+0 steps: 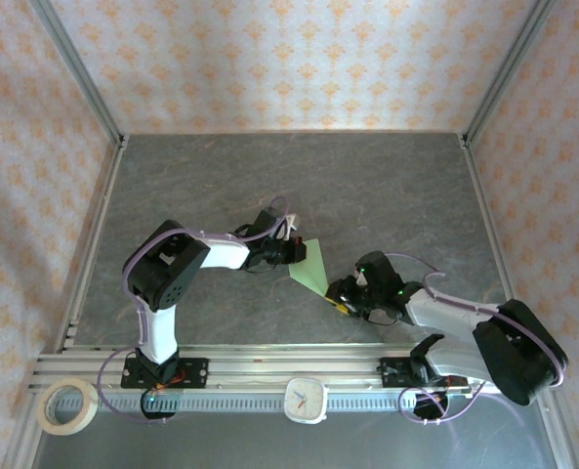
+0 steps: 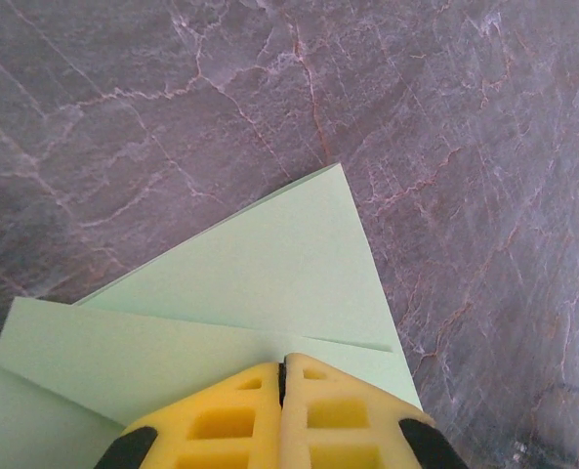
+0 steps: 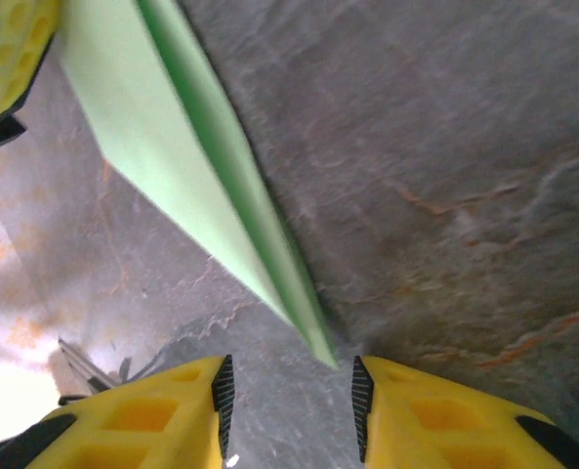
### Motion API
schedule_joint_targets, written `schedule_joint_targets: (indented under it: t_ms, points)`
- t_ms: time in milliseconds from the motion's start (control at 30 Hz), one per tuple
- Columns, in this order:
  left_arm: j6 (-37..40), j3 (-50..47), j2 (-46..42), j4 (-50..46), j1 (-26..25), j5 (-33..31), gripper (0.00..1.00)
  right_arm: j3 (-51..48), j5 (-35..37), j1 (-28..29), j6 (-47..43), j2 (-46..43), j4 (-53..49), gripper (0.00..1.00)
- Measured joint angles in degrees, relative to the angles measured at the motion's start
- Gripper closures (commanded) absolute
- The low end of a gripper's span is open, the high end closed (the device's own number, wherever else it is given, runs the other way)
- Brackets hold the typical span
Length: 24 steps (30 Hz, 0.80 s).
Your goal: Fold a paper plane with a square sheet of paper (pick it up from the middle)
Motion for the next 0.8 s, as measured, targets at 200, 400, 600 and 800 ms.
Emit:
schedule_joint_targets:
  t_ms: [200,400,600,800]
  points:
    - [0.17,-0.13,0.00,0.31,0.00,0.35,0.97,-0.11,0.02,0.00,2.27,0.42,1.40,0.60]
    - [0.17,-0.13,0.00,0.35,0.00,0.66,0.97,-0.24,0.22,0.00,4.07,0.79,5.31,0.60]
    - [0.15,-0.13,0.02,0.35,0.00,0.85,0.97,-0.42,0.42,0.00,4.63,0.79,7.34,0.61]
    - [0.15,-0.13,0.02,0.35,0.00,0.90,0.97,-1.03,0.96,0.00,4.57,1.14,10.38,0.61]
